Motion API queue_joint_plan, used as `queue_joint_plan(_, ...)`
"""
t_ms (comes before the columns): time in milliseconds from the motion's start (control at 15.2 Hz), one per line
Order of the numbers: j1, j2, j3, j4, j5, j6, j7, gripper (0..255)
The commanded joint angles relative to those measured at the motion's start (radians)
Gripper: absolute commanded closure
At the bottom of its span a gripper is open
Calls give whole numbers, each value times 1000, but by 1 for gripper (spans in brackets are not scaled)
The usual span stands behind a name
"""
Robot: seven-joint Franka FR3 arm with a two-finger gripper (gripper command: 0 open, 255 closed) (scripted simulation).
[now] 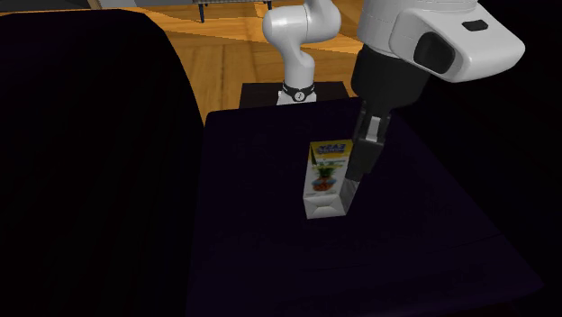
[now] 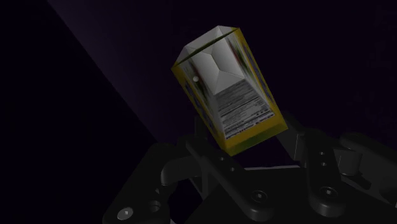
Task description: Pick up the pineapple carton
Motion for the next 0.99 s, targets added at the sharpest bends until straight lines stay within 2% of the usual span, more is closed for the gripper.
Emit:
queue_joint_plan(0, 0, 1, 0, -1, 0, 1, 0, 255)
queue_joint_plan(396, -1, 3, -1, 3, 0, 0, -1, 255)
queue_joint_plan(924, -1, -6, -1, 99, -1, -105, -2, 255)
